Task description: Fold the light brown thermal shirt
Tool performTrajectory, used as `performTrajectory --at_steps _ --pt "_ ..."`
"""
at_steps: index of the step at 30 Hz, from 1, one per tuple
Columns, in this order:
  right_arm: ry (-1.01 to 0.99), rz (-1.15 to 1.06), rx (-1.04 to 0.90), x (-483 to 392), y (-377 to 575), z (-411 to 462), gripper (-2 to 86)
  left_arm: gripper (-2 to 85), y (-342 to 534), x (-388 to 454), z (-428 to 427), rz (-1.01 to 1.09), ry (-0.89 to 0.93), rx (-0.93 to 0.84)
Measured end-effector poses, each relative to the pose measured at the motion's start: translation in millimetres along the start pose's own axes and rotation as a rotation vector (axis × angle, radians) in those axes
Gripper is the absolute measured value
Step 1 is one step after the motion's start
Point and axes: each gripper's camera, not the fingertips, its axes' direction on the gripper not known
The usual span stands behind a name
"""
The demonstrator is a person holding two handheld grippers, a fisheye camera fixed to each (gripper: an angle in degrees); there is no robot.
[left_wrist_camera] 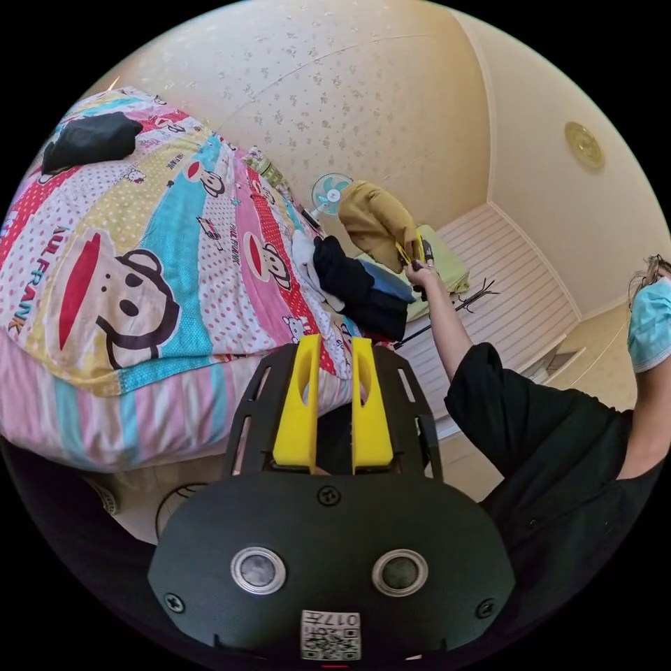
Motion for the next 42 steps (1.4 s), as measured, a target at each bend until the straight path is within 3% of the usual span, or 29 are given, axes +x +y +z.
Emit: performTrajectory --at_steps 4,8,10,15,17,18,19,23,31,37,42 --pt "0.254 -0.125 -0.112 60 102 29 16.9 11.3 -4 -2 12 -0.015 -0.148 -0.012" --pt "0.405 -0.416 -0.323 46 222 119 19.6 18.0 -53 10 39 0.151 -0.532 0.019" --pt "0.444 -0.549 -0.323 30 277 175 21.4 20.6 -87 6 61 0.178 -0.654 0.055" --pt "0.553 -0.591 -0.231 26 331 269 22.1 21.4 -161 -32 135 0.095 -0.971 0.197" --pt "0.618 -0.560 -0.337 57 355 310 22.4 21.5 -164 -61 173 0.045 -1.017 0.134" --pt "0.666 -0.561 -0.415 81 372 331 22.7 21.8 -162 -90 204 -0.020 -1.024 -0.006" --pt "0.702 -0.610 -0.351 79 387 330 23.1 22.0 -161 -94 214 -0.010 -1.054 -0.028" --pt "0.721 -0.621 -0.399 92 400 348 23.6 21.3 -162 -80 234 0.042 -1.115 -0.034" --pt "0.662 -0.641 -0.425 122 418 362 27.2 22.1 -164 -86 236 0.017 -1.024 -0.034" --pt "0.892 -0.711 -0.469 137 443 402 27.0 22.5 -165 -84 248 0.030 -1.075 -0.053" --pt "0.934 -0.729 -0.478 152 450 410 26.9 22.5 -166 -85 252 0.033 -1.096 -0.060"
